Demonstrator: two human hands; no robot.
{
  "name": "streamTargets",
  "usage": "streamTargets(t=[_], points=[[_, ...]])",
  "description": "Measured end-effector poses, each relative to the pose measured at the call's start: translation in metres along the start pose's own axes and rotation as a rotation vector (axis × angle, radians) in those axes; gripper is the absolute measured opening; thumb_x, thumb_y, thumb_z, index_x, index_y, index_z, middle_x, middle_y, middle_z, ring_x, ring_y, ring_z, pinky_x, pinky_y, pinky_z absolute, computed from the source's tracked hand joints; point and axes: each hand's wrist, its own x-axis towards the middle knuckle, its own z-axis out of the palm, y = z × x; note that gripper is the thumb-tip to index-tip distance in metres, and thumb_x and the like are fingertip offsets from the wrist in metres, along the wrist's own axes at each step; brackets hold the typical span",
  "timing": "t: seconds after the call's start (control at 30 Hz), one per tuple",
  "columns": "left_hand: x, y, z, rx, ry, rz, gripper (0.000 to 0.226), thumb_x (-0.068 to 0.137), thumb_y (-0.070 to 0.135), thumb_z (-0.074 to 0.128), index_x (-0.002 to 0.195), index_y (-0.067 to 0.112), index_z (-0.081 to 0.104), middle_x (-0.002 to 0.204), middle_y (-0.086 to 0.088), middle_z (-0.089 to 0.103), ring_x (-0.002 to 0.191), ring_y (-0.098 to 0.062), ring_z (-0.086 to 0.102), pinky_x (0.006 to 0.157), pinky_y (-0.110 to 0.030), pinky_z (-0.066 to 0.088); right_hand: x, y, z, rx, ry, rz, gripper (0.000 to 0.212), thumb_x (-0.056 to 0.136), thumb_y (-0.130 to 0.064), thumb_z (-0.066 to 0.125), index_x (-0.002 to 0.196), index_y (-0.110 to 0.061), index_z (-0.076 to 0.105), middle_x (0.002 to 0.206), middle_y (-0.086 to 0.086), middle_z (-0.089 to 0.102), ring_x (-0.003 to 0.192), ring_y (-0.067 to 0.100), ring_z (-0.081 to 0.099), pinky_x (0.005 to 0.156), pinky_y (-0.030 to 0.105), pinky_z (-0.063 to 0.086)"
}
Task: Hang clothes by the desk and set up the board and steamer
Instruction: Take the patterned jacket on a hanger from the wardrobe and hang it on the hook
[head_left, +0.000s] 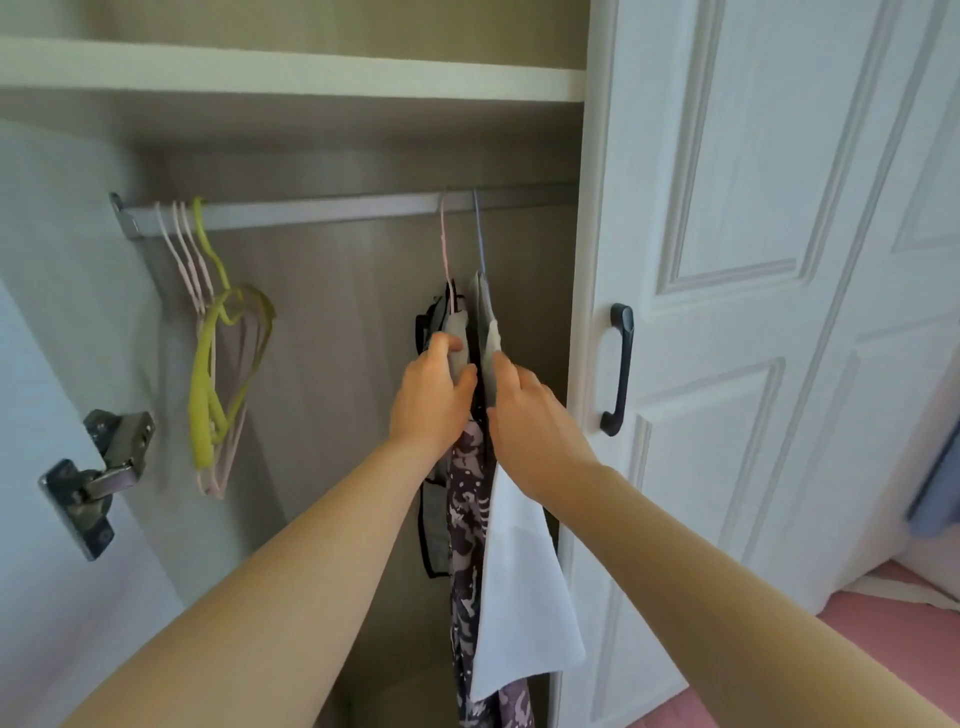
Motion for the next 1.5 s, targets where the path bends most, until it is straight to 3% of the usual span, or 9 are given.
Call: streamTargets(t=[0.1,0.2,0.47,0.6,0.73,0.93,1.17,1.37,1.5], points=[[0.017,0.000,-0.001,-0.065,-0.005,-0.064,0.020,0.096,0.018,0.049,0.116,0.018,0.047,0.085,-0.001,0.055,0.060,-0.014,0.051,0.052,-0.023,0.037,0.020,0.001,0.003,0.145,-0.028,0.148,0.062,0.096,-0.015,0.052,0.148,-0.008,0.018,0.134,0.014,0.049,0.115,0.026,0.055,0.093,0.030,0.047],[0.035,-0.003,-0.001,-0.120,-0.009,-0.116,0.025,0.096,0.014,0.046,0.120,0.019,0.047,0.078,-0.001,0.053,0.057,-0.012,0.048,0.048,-0.022,0.035,0.034,0.005,0.005,0.207,-0.038,0.212,0.059,0.097,-0.014,0.051,0.146,-0.006,0.020,0.133,0.015,0.049,0.117,0.026,0.054,0.091,0.029,0.046],[0.081,-0.011,0.006,-0.251,0.055,-0.242,0.033,0.097,0.020,0.051,0.128,0.012,0.056,0.115,-0.009,0.064,0.106,-0.026,0.060,0.085,-0.029,0.044,0.066,0.011,0.012,0.490,0.040,0.346,0.057,0.099,-0.017,0.044,0.150,-0.025,0.018,0.132,0.011,0.049,0.116,0.026,0.053,0.094,0.035,0.047],[0.095,-0.006,0.006,-0.360,0.020,-0.339,0.031,0.097,0.021,0.051,0.123,0.009,0.061,0.119,-0.010,0.065,0.108,-0.028,0.060,0.096,-0.035,0.047,0.078,0.009,0.015,0.742,0.070,0.466,0.047,0.101,-0.016,0.035,0.145,-0.030,0.028,0.126,0.008,0.053,0.107,0.026,0.057,0.089,0.038,0.051],[0.107,-0.001,0.004,-0.542,-0.048,-0.414,0.021,0.100,0.018,0.046,0.114,0.015,0.062,0.107,-0.009,0.065,0.092,-0.022,0.059,0.083,-0.030,0.048,0.084,0.007,0.019,0.832,0.080,0.551,0.033,0.102,-0.021,0.033,0.133,-0.025,0.043,0.107,0.005,0.058,0.091,0.022,0.057,0.075,0.033,0.046],[0.116,-0.004,-0.006,-0.819,-0.110,-0.523,0.017,0.098,0.008,0.048,0.089,0.017,0.060,0.090,-0.005,0.063,0.076,-0.017,0.059,0.060,-0.029,0.047,0.085,0.000,0.021,0.971,0.090,0.557,0.028,0.103,-0.025,0.032,0.127,-0.026,0.048,0.107,0.001,0.058,0.093,0.014,0.056,0.080,0.031,0.048],[0.120,0.001,-0.034,-0.914,-0.075,-0.439,0.017,0.099,0.010,0.046,0.092,0.013,0.062,0.099,-0.006,0.064,0.083,-0.018,0.061,0.066,-0.027,0.050,0.086,-0.015,-0.003,0.967,0.182,0.438,0.030,0.103,-0.026,0.031,0.131,-0.025,0.044,0.093,-0.008,0.053,0.078,0.004,0.052,0.059,0.018,0.041],[0.108,0.011,-0.041,-0.929,-0.073,-0.403,0.013,0.096,0.009,0.052,0.098,0.013,0.065,0.102,-0.004,0.067,0.089,-0.019,0.062,0.069,-0.029,0.051,0.069,-0.022,-0.009,0.939,0.174,0.426,0.026,0.103,-0.026,0.030,0.124,-0.025,0.046,0.085,-0.001,0.055,0.069,0.010,0.049,0.057,0.022,0.042],[0.085,0.014,-0.041,-0.887,-0.050,-0.380,0.019,0.092,0.005,0.056,0.107,0.010,0.066,0.095,-0.003,0.065,0.080,-0.012,0.060,0.053,-0.017,0.048,0.050,-0.026,-0.014,0.925,0.143,0.443,0.026,0.103,-0.027,0.030,0.124,-0.026,0.047,0.095,0.002,0.058,0.075,0.011,0.051,0.063,0.023,0.044]])
